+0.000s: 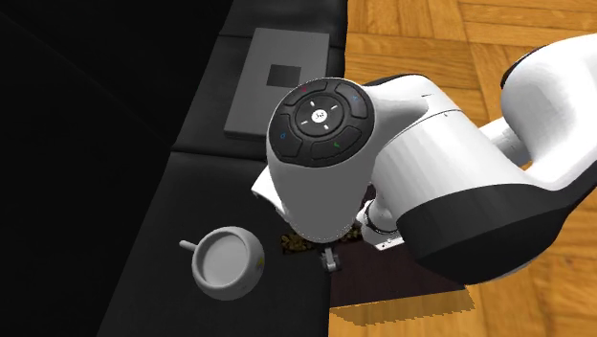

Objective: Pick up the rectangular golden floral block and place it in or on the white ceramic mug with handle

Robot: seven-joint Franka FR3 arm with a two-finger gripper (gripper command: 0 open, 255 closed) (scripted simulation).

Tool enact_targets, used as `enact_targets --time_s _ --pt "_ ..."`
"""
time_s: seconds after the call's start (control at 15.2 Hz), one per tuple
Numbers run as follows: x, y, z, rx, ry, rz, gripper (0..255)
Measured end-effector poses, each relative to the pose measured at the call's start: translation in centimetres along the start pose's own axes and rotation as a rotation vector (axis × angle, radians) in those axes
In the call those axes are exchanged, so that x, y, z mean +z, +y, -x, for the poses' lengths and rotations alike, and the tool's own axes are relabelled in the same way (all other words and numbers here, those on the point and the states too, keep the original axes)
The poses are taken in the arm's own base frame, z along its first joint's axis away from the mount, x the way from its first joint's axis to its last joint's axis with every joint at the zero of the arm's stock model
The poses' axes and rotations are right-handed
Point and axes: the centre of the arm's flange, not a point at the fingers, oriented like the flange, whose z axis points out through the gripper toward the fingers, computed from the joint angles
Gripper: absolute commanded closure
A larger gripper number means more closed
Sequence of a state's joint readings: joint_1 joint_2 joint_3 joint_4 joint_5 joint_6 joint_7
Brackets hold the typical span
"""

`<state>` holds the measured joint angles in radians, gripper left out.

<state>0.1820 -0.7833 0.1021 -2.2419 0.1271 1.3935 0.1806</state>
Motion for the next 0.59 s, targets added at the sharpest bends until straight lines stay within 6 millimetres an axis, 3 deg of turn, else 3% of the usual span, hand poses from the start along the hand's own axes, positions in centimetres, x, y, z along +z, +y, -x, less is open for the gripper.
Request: enact_targets --time_s 0.59 --pt "-1.2 1.6 -10.8 0.0 -0.001 0.0 255"
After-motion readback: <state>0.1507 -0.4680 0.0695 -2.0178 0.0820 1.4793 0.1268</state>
